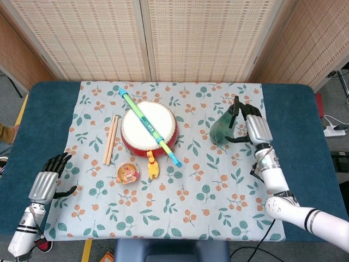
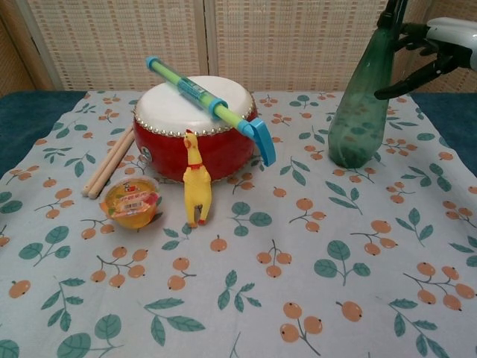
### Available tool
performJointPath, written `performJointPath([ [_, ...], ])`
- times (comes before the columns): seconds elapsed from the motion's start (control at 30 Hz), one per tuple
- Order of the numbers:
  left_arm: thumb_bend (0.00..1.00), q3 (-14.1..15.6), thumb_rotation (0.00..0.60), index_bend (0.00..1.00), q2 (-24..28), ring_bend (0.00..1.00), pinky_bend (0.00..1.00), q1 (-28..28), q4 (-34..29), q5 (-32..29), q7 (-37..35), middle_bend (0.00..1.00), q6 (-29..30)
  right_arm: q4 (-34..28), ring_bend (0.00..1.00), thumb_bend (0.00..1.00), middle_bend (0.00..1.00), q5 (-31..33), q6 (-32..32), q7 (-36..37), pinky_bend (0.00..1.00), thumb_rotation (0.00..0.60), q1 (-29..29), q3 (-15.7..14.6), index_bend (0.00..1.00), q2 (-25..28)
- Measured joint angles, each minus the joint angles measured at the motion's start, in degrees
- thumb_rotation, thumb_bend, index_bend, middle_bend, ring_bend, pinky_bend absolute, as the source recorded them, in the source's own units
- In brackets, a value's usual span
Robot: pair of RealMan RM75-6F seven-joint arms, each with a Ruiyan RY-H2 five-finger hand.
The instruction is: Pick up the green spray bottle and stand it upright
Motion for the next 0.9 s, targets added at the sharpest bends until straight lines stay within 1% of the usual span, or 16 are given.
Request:
performJointPath([
  [0.13, 0.18, 0.1, 0.6, 0.0, -0.1, 0.0, 0.08, 0.1, 0.1, 0.1, -0.1, 0.0, 0.1, -1.8, 0.0, 0.0, 0.07, -1.4, 3.7, -3.3, 0.0, 0.6, -1.4, -1.9, 0.0, 1.0],
  [0.23, 0.18, 0.1, 0.6, 0.0, 0.0, 0.0, 0.08, 0.1, -0.1, 0.1, 0.0, 0.0, 0.2, -2.6, 0.0, 0.0, 0.07, -2.6, 8.5, -7.9, 0.0, 0.6, -3.0, -3.8, 0.0, 1.3],
  [0.33, 0.18, 0.1, 0.6, 0.0, 0.1, 0.0, 0.08, 0.1, -0.2, 0.1, 0.2, 0.0, 0.4, -3.8, 0.0, 0.0, 0.07, -3.0, 13.4, -14.8, 0.0, 0.6, -5.0, -6.2, 0.0, 1.5],
  [0.4, 0.19, 0.0, 0.6, 0.0, 0.2, 0.0, 0.08, 0.2, -0.5, 0.1, 0.5, 0.0, 0.7, -5.1, 0.0, 0.0, 0.07, -2.7, 17.3, -20.0, 0.0, 0.6, -7.2, -8.4, 0.0, 1.6],
  [0.5, 0.18, -0.1, 0.6, 0.0, 0.2, 0.0, 0.08, 0.4, -0.6, -0.1, 0.7, 0.0, 0.7, -6.1, 0.0, 0.0, 0.07, -3.0, 22.6, -24.6, 0.0, 0.6, -11.3, -11.6, 0.0, 1.3],
  [0.57, 0.18, -0.1, 0.6, 0.0, 0.2, 0.0, 0.08, 0.4, -0.6, -0.3, 0.9, 0.0, 0.6, -5.6, 0.0, 0.0, 0.07, -4.0, 24.3, -24.5, 0.0, 0.6, -13.2, -12.9, 0.0, 0.8],
  [0.63, 0.18, -0.1, 0.6, 0.0, 0.1, 0.0, 0.08, 0.4, -0.6, -0.4, 1.2, 0.0, 0.5, -4.6, 0.0, 0.0, 0.07, -5.4, 25.2, -22.5, 0.0, 0.6, -14.4, -13.8, 0.0, 0.1],
  [0.77, 0.18, -0.1, 0.6, 0.0, -0.1, 0.0, 0.08, 0.4, -0.4, -0.7, 1.5, 0.0, 0.1, 0.1, 0.0, 0.0, 0.07, -10.9, 29.7, -14.8, 0.0, 0.6, -18.3, -15.6, 0.0, -2.2],
  [0.9, 0.18, -0.3, 0.6, 0.0, -0.4, 0.0, 0.08, 0.3, -0.2, -0.8, 1.6, 0.0, -0.1, 4.9, 0.0, 0.0, 0.07, -16.1, 34.9, -8.3, 0.0, 0.6, -21.6, -16.2, 0.0, -4.6],
])
